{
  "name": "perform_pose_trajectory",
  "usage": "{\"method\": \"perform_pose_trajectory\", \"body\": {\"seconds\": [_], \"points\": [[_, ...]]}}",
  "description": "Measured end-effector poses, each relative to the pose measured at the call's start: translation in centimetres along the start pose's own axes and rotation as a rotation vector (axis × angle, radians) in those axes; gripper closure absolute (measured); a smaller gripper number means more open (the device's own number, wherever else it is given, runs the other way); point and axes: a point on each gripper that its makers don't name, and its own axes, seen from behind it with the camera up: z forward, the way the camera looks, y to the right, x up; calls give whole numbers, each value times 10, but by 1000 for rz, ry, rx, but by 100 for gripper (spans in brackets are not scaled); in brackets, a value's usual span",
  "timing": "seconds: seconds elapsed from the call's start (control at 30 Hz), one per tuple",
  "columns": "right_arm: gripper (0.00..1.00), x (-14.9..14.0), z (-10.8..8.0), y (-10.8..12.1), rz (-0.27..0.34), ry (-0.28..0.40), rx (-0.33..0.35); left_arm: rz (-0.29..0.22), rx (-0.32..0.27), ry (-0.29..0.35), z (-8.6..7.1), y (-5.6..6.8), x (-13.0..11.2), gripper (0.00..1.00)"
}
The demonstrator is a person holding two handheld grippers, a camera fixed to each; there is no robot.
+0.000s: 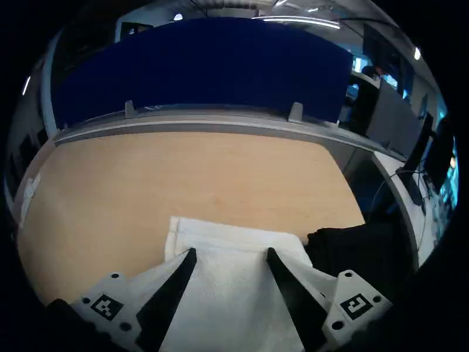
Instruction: Fold towel
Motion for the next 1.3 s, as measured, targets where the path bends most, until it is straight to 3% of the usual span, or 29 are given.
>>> {"method": "perform_pose_trajectory", "body": {"seconds": [0.27, 0.47, 0.77, 1.0, 1.1, 1.3], "points": [[6, 1, -36, -1, -2, 52, 8, -3, -3, 6, 0, 0, 5, 5], [6, -31, -54, -2, -2, 33, -1, 1, -13, 13, 1, 4, 7, 5], [6, -77, -57, -5, 5, -13, -13, 12, -24, 16, -4, 12, 5, 5], [6, -76, -56, -7, 1, -9, -12, 11, -23, 27, -8, 9, 6, 5], [6, -66, -69, -10, 4, 19, -13, 8, -23, 34, -10, 6, 6, 5], [6, -62, -114, -25, 35, 80, -14, -6, -25, 52, -16, -1, 7, 5]]}}
